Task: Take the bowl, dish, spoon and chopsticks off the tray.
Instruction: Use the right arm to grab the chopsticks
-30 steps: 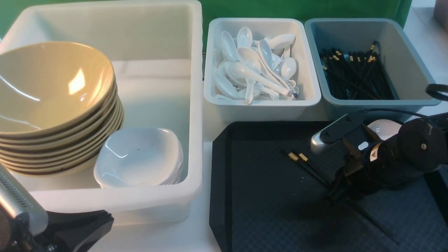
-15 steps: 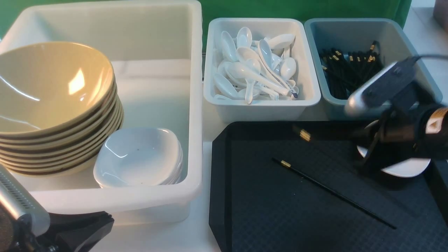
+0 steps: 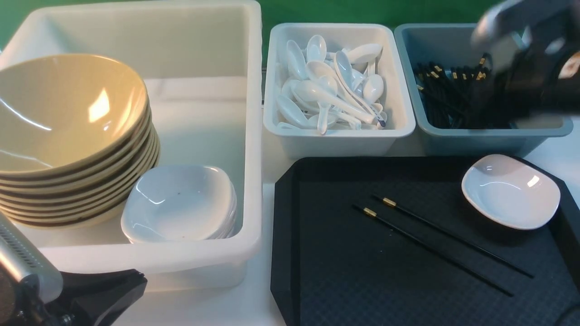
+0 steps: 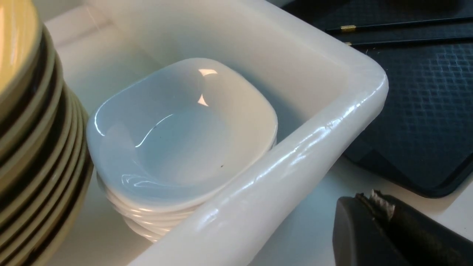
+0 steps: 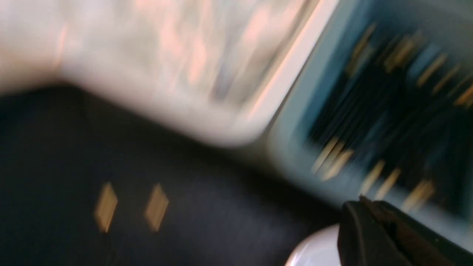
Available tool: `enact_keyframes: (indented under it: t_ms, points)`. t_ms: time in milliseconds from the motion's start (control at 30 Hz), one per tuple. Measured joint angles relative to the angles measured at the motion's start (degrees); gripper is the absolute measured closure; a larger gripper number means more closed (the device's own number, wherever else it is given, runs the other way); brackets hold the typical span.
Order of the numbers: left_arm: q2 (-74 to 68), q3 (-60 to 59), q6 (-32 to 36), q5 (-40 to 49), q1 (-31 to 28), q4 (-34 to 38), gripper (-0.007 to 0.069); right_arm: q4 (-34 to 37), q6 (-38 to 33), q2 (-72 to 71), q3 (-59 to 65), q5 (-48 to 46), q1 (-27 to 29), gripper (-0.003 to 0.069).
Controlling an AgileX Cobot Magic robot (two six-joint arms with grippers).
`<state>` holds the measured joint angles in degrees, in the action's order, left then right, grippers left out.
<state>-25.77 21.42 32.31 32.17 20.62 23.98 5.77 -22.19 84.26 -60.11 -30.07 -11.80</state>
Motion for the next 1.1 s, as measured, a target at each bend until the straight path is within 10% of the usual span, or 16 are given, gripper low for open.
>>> enact_keyframes:
  t_ms: [167, 500, 600, 800, 1100]
  points:
    - [0.0, 0.0, 0.0, -0.2, 0.0, -0.2, 0.0633, 0.1, -4.4, 6.5, 0.0, -11.7, -2.1, 0.0560]
    - [0.0, 0.0, 0.0, 0.8, 0.0, -0.2, 0.0633, 0.5, -4.6, 16.3, 0.0, -5.6, -7.6, 0.0064]
    - [0.0, 0.0, 0.0, 1.4, 0.0, -0.2, 0.0633, 0.5, -4.7, 19.0, 0.0, -3.7, -7.7, 0.0013]
    - [0.0, 0.0, 0.0, 1.3, 0.0, -0.2, 0.0633, 1.5, -4.2, 20.8, -0.8, -4.9, -8.1, 0.0066]
    - [0.0, 0.0, 0.0, 1.3, 0.0, -0.2, 0.0633, 1.0, -5.0, 21.0, -1.2, -6.2, -12.5, 0.0512]
